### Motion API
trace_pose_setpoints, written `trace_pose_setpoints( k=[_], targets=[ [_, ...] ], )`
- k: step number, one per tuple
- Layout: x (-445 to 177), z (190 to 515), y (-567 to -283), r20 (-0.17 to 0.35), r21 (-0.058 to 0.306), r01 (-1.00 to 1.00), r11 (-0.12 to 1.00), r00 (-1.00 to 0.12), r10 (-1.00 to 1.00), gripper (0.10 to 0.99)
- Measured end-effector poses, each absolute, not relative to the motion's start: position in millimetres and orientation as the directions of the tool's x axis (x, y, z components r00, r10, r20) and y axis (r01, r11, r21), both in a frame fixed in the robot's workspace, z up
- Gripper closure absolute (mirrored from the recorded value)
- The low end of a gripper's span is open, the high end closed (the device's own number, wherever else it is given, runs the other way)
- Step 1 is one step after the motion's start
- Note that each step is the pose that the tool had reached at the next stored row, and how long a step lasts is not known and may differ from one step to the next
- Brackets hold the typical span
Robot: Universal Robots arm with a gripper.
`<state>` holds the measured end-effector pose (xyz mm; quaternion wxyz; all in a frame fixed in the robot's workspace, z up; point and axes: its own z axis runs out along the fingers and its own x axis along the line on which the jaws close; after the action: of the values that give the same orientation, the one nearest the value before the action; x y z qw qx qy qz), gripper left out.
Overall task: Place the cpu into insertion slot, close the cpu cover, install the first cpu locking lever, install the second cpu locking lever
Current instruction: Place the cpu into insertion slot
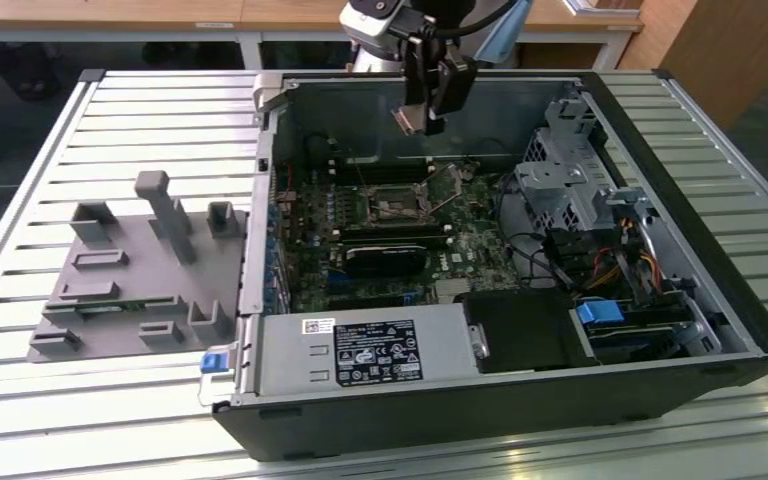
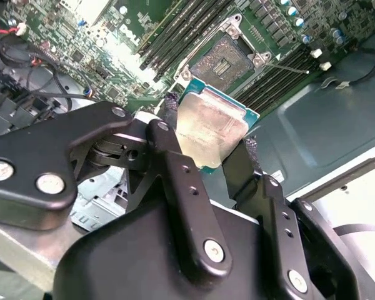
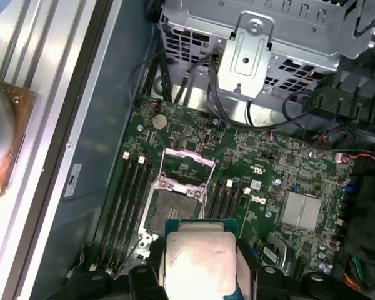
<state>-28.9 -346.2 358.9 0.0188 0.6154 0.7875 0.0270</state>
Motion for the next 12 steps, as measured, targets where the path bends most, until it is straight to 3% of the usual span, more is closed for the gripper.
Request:
trace_pose_setpoints(
  k=[12],
  targets=[
    [-28.9,358.4,-345.6,0.000,0.065,0.991,0.117,-0.118,0.993,0.549]
  ],
)
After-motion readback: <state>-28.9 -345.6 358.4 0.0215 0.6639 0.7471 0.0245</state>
